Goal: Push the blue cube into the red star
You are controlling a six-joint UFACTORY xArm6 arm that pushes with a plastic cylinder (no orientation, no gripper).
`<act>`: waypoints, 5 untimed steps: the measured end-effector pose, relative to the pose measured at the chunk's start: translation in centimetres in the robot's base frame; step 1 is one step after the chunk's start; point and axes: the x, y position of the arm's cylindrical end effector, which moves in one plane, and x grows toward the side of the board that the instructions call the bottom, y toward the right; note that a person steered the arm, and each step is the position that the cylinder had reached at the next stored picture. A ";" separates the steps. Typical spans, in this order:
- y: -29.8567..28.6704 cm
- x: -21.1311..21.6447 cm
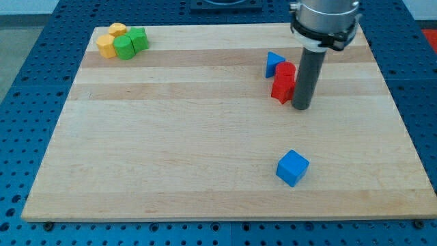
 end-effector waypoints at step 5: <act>2.9 17.3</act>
